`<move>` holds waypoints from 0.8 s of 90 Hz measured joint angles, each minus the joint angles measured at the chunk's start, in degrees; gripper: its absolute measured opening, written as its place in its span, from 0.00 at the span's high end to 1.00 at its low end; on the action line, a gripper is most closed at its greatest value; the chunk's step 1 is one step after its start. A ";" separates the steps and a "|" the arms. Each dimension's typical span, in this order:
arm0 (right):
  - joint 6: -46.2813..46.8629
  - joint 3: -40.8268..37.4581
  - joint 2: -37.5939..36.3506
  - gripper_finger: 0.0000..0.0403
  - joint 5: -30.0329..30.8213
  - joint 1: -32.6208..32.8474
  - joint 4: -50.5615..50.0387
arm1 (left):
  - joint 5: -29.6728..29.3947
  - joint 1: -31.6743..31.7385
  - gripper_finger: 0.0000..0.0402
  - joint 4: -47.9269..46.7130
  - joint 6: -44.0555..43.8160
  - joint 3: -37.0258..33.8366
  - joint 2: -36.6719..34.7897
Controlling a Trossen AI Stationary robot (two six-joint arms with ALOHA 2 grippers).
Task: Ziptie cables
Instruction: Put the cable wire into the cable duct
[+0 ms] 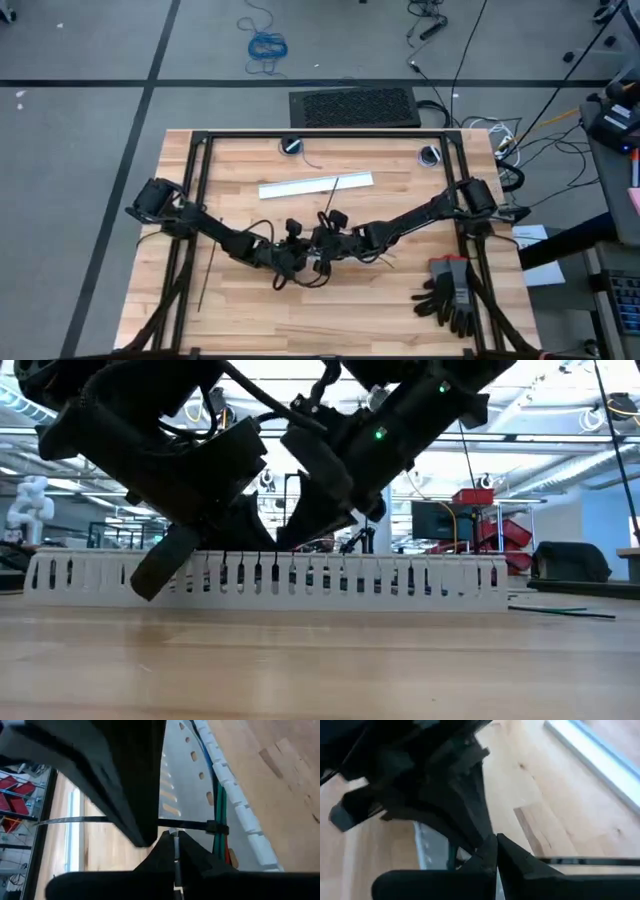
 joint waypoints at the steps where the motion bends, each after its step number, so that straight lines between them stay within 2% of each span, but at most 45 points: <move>1: 0.25 0.00 0.01 1.00 -0.13 0.00 -0.33 | 0.00 0.00 0.99 0.00 0.01 0.00 0.00; 16: 2.97 0.24 -0.11 1.00 -0.02 0.79 -3.80 | 0.00 0.06 0.99 -0.17 0.18 0.04 0.00; 45: 0.33 0.00 0.37 1.00 2.12 1.12 -3.27 | -0.29 -0.15 0.99 0.10 1.46 0.04 0.00; 72: 0.41 0.02 2.79 1.00 0.59 0.48 -2.41 | -0.85 -0.74 0.99 -0.54 5.82 0.00 -0.07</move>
